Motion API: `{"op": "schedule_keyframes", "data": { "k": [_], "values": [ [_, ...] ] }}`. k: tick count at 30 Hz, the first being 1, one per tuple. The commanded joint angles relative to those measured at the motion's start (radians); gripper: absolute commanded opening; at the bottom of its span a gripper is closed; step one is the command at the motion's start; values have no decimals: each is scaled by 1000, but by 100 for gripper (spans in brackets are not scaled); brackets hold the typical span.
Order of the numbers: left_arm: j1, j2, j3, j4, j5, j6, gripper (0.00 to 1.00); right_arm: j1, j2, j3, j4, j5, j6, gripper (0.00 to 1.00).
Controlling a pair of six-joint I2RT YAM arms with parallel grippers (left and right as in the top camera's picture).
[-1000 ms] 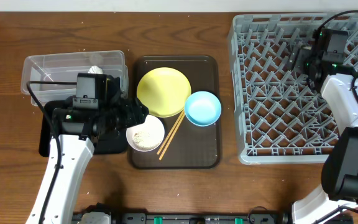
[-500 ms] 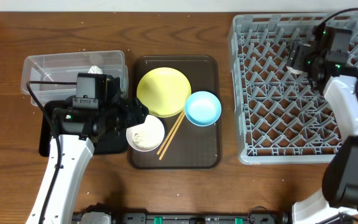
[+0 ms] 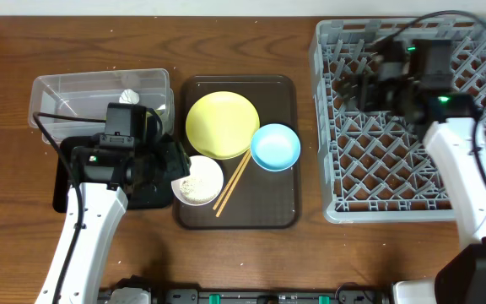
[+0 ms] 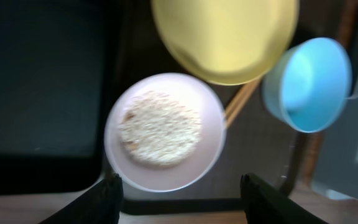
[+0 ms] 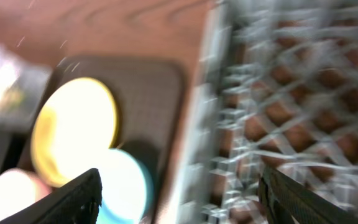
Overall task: Sort waste into correct bins and load items into the dishwasher rack
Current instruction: 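Move the right gripper to the blue bowl and grasp its rim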
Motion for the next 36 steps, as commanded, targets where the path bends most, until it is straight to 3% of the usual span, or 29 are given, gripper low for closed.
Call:
{"op": "schedule_keyframes", "data": {
  "k": [1, 10, 17, 26, 34, 36],
  "values": [
    [5, -3, 6, -15, -80, -2, 63, 93, 1, 6, -14, -55, -78, 79],
    [5, -3, 6, -20, -87, -6, 63, 319, 67, 4, -38, 176, -91, 77],
    [5, -3, 6, -20, -87, -6, 63, 387, 186, 4, -44, 382, 62, 70],
    [5, -3, 6, -24, -87, -5, 64, 393, 332, 4, -57, 370, 135, 48],
    [5, -4, 6, -24, -86, -5, 64, 403, 377, 4, -76, 371, 135, 2],
    [5, -3, 6, -24, -87, -6, 64, 403, 367, 5, -75, 371, 136, 1]
  ]
}}
